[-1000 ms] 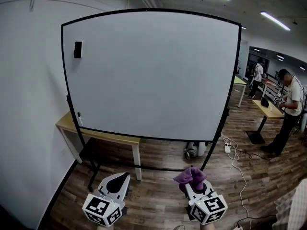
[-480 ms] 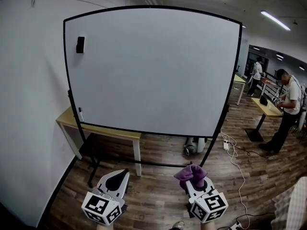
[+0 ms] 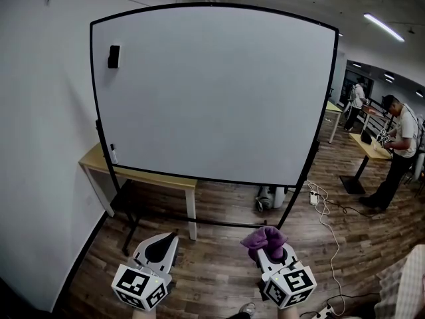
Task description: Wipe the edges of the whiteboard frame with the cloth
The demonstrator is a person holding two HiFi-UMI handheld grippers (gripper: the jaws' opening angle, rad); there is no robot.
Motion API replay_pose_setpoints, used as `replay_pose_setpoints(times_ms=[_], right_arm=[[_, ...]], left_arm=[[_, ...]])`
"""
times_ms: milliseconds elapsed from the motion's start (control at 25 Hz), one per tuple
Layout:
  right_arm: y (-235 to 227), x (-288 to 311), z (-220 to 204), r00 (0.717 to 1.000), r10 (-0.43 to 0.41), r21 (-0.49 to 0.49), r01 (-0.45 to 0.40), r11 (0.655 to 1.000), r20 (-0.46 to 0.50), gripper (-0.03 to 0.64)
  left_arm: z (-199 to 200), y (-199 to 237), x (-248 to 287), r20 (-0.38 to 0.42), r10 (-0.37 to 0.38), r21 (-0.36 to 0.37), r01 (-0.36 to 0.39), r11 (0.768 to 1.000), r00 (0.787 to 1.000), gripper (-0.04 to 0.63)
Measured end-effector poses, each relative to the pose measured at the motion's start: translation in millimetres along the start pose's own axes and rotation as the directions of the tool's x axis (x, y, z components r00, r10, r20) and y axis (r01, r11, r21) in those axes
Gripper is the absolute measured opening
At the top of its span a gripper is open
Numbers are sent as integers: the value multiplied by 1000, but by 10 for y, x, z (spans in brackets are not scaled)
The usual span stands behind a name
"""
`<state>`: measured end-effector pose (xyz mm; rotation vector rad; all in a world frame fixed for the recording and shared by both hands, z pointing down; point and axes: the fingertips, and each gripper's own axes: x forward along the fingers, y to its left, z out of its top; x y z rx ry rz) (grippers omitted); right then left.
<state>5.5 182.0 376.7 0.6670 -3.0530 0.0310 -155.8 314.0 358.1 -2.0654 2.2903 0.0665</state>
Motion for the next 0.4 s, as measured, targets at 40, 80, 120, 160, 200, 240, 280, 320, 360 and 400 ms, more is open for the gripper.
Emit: replay_pose_setpoints(times_ms=[40, 80, 120, 160, 200, 240, 280, 320, 360, 400], right_arm=[[3, -4, 0, 1000, 0, 1, 0, 1000, 0, 71], [3, -6, -3, 1000, 0, 1, 0, 1000, 0, 71], [3, -6, -5, 1000, -1, 0, 1, 1000, -1, 71], [3, -6, -7, 1000, -2, -1, 2, 1000, -2, 71], [5, -4, -7, 1000, -3, -3, 3, 1000, -3, 71], [6, -3, -7, 1000, -4, -5, 4, 1000, -3, 71], [7, -2, -6, 1000, -6, -7, 6, 1000, -4, 71], [7, -2, -6, 1000, -8, -8, 7, 1000, -4, 71], [5, -2, -7, 1000, -9, -10, 9, 1000, -4, 71], [3, -3, -8, 1000, -11, -11, 11, 1000, -4, 71]], left_arm=[[0, -1, -1, -1, -1, 0, 1, 1000, 1000, 15], [0, -2, 1, 0, -2, 0, 2, 1000, 1000, 15], [2, -1, 4, 1, -2, -1, 2, 1000, 1000, 15], [4, 3, 7, 2, -2, -2, 2, 1000, 1000, 15], [7, 8, 10, 4, -2, -3, 2, 1000, 1000, 15], [7, 13, 13, 4, -3, -3, 3, 1000, 1000, 15], [4, 16, 17, 3, -4, -3, 4, 1000, 1000, 15], [0, 18, 21, 2, -6, -3, 6, 1000, 1000, 15], [-5, 19, 26, 1, -8, -3, 8, 1000, 1000, 15], [-10, 20, 30, 0, -10, -3, 10, 1000, 1000, 15]])
